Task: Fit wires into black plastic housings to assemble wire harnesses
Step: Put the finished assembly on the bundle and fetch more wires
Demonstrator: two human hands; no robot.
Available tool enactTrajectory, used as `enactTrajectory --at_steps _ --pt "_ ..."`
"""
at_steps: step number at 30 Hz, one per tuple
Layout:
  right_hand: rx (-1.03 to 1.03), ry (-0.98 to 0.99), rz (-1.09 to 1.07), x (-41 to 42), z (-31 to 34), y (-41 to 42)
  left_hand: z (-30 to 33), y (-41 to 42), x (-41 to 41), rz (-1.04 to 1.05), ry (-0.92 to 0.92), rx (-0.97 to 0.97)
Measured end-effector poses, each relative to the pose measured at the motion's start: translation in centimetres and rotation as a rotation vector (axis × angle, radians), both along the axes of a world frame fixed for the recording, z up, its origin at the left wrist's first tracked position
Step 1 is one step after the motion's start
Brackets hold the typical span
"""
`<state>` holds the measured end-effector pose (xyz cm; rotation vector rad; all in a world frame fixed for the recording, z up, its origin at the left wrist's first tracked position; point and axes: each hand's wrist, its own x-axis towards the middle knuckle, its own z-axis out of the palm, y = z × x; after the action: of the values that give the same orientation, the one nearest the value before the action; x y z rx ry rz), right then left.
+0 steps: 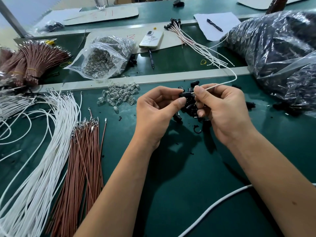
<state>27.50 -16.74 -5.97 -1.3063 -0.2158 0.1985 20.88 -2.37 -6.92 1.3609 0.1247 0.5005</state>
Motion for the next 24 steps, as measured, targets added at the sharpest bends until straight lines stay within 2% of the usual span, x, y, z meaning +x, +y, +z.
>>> enactTrajectory --at_steps 5,13,17,24 --pt "0.038 0.038 0.088 -0.22 0.20 0.07 0.04 0.13 -0.07 -0.014 0.019 -0.018" --pt "0.033 0.014 0.081 -0.55 0.10 0.28 0.12 0.03 -0.16 -0.028 0.057 -0.002" --pt "0.098 0.055 0.099 -0.37 0.35 0.18 0.10 0.06 -0.13 -0.019 0.079 0.006" --pt "-0.132 -0.251 0.001 -0.19 -0.23 0.04 -0.05 0.03 -0.26 -0.018 0.099 0.131"
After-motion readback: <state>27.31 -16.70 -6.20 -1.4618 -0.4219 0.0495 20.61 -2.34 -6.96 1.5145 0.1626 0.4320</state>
